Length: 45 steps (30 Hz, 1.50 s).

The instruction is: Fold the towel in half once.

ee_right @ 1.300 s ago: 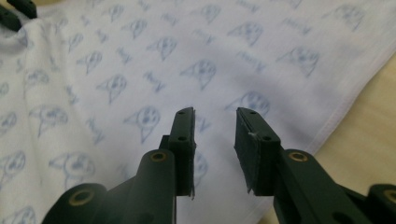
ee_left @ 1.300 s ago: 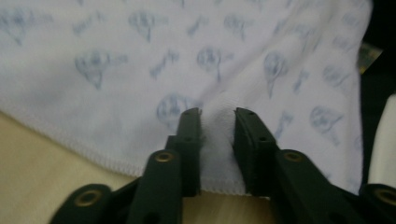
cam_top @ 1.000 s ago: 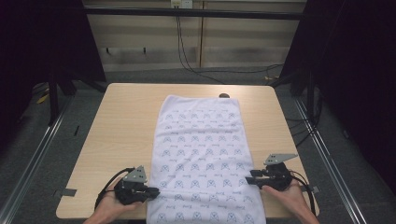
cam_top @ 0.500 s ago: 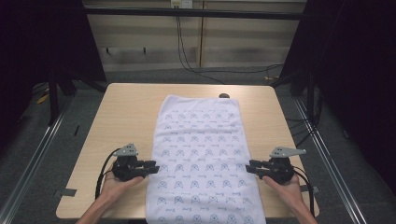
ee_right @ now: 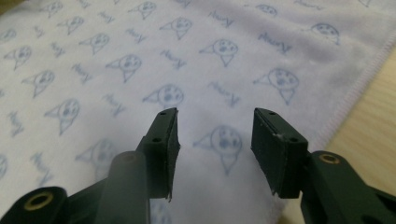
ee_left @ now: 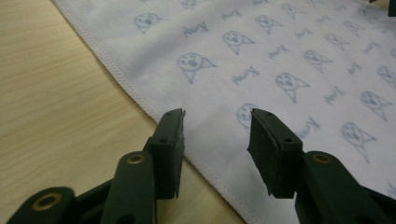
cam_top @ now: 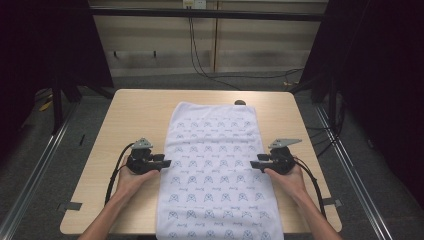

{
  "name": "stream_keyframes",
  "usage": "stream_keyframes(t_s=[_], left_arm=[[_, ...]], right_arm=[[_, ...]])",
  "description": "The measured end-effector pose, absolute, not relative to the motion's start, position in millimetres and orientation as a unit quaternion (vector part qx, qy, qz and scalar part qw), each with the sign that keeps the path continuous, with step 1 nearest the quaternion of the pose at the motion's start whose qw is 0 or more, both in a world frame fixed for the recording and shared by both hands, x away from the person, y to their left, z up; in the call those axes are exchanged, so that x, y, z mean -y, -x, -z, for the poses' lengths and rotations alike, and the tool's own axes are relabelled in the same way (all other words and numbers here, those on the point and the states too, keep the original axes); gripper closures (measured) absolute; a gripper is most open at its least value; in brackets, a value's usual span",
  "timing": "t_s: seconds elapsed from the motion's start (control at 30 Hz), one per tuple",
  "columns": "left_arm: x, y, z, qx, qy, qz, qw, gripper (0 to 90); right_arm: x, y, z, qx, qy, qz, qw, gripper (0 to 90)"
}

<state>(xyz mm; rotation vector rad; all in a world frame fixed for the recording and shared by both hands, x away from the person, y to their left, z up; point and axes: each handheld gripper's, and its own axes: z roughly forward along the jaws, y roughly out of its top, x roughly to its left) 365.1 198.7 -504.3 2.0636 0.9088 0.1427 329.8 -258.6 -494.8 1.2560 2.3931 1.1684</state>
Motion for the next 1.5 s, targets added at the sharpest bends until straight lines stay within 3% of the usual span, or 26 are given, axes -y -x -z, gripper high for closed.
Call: stream_keyframes(t_s=[0.27,0.3,0.37,0.4,0.43,0.5,0.67,0.83,0.97,1.3,1.33,1.37,1.4,1.43,1.5], left_arm=[[-177.5,-368.3,504.1,-0.328,-0.855,-0.100,0.389,56.5],[-178.1,-365.7,502.7,-0.312,-0.865,-0.113,0.376,66.5],[-178.8,-365.2,502.5,-0.309,-0.866,-0.109,0.378,71.0],[-178.8,-364.0,502.1,-0.306,-0.868,-0.103,0.378,83.1],[-178.6,-362.7,501.8,-0.301,-0.870,-0.100,0.377,83.1],[-178.6,-358.6,502.0,-0.304,-0.868,-0.097,0.381,87.0],[-183.6,-334.8,501.0,-0.296,-0.871,-0.057,0.387,87.4],[-186.8,-284.1,497.4,-0.264,-0.885,-0.021,0.382,87.5],[-188.9,-264.8,495.9,-0.254,-0.890,0.003,0.380,88.4],[-196.0,-224.8,495.2,-0.237,-0.890,0.087,0.379,88.2],[-197.1,-226.4,494.4,-0.240,-0.890,0.085,0.379,87.4],[-199.7,-232.9,492.5,-0.236,-0.884,0.084,0.396,81.3],[-199.7,-232.9,492.5,-0.236,-0.884,0.084,0.396,77.0],[-201.9,-246.2,486.4,-0.253,-0.877,0.065,0.404,71.5],[-202.5,-255.5,482.5,-0.258,-0.876,0.056,0.404,68.1]], right_arm=[[238.8,-350.3,503.9,-0.820,-0.420,-0.370,0.118,52.5],[235.2,-346.8,502.3,-0.831,-0.410,-0.347,0.140,58.9],[234.4,-345.9,501.3,-0.834,-0.408,-0.341,0.144,62.1],[234.6,-342.7,499.8,-0.839,-0.403,-0.338,0.137,75.4],[234.6,-342.7,499.8,-0.839,-0.403,-0.338,0.137,75.4],[236.7,-333.9,498.9,-0.841,-0.401,-0.340,0.124,85.5],[239.7,-310.2,497.0,-0.846,-0.395,-0.341,0.105,86.8],[244.0,-260.6,495.4,-0.853,-0.379,-0.351,0.072,87.2],[245.2,-231.4,493.2,-0.862,-0.366,-0.347,0.053,88.9],[244.5,-196.8,490.5,-0.871,-0.348,-0.346,0.001,88.9],[245.1,-195.4,489.9,-0.874,-0.343,-0.343,0.000,88.4],[247.6,-199.2,488.7,-0.866,-0.343,-0.365,0.001,79.6],[247.6,-199.2,488.7,-0.866,-0.343,-0.365,0.001,79.6],[253.2,-211.4,482.3,-0.850,-0.354,-0.390,0.024,71.1],[257.1,-221.1,478.1,-0.841,-0.361,-0.402,0.039,70.0]])
